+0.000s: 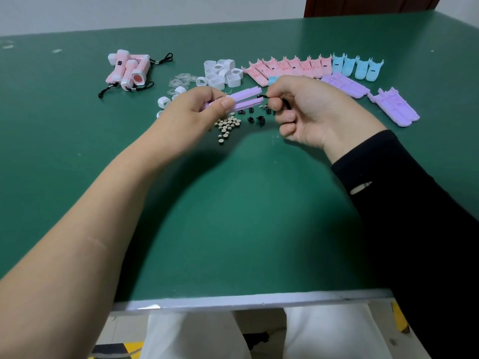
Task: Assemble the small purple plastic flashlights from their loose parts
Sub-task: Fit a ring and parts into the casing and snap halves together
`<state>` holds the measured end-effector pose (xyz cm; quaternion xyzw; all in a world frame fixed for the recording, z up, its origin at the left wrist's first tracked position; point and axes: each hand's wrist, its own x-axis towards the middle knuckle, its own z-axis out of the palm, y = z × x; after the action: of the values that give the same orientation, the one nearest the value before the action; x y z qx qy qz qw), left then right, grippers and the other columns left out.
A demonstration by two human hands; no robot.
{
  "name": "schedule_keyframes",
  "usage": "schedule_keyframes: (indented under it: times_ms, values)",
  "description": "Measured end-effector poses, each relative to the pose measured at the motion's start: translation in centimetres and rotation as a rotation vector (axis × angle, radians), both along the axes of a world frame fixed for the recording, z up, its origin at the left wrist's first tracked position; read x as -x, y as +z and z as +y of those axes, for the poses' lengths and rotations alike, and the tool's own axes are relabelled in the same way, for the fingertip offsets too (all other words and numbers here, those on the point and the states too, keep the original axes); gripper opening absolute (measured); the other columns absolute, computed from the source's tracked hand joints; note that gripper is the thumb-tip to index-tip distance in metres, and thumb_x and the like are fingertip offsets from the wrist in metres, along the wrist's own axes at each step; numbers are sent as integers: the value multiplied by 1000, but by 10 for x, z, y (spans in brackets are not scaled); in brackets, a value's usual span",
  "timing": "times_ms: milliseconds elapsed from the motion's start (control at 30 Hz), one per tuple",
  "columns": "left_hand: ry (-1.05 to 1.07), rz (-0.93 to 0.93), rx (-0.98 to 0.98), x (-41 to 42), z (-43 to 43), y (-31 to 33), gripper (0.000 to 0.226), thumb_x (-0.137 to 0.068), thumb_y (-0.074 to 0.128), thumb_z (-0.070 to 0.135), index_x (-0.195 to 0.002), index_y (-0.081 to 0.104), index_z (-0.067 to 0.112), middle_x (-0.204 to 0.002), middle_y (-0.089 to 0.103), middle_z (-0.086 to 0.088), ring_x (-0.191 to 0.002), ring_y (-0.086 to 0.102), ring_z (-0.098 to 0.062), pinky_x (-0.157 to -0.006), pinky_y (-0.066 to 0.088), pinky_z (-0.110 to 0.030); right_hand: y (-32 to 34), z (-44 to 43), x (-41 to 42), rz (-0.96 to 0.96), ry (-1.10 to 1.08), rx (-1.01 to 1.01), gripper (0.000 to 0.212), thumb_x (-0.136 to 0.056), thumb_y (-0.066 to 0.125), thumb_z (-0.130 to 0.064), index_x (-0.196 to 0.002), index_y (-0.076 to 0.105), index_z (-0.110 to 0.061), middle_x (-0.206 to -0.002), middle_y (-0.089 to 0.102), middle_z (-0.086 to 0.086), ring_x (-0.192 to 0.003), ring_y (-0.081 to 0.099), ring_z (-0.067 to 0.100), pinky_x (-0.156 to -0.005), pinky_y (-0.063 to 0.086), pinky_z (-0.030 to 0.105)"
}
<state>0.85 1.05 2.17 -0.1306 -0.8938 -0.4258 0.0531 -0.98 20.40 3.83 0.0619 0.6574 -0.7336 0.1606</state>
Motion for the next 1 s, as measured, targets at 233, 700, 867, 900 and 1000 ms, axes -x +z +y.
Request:
schedule_keyframes:
  times_ms: [233,700,867,900,1000]
  values:
    - [1,-14,-62,0,0,0,20,-101,49,34,-83,58,29,-56,54,29,-53,42,6,-55,34,-8,-1,-2,1,155,17,-85,27,-88,43,-8,-90,65,-24,-50,39,-10,-40,22,6,-41,19,18]
    - [1,2,-15,-1,1,0,17,-100,51,34,-96,61,22,-66,47,15,-52,40,5,-53,32,-11,-2,-5,-1,48,126,-405,50,-73,57,-68,-54,71,-24,-45,21,-12,-37,15,11,-38,16,15]
    - [-6,12,8,-1,1,0,17,-100,52,34,-95,61,22,-67,47,13,-53,40,4,-52,31,-11,-2,-3,1,13,144,-371,50,-78,59,-58,-45,67,-22,-45,20,-12,-37,14,10,-37,15,15]
    - [-6,13,9,-1,1,0,17,-100,52,35,-95,61,22,-67,47,13,-53,40,4,-53,31,-11,-2,-2,2,8,144,-354,48,-78,60,-57,-47,67,-20,-45,20,-12,-37,14,10,-37,15,15]
    - [-8,23,11,-1,2,-1,15,-100,51,35,-95,61,24,-68,48,13,-54,40,4,-53,32,-11,0,-2,1,-2,145,-317,40,-80,60,-53,-61,64,-19,-46,21,-11,-38,14,9,-37,15,17]
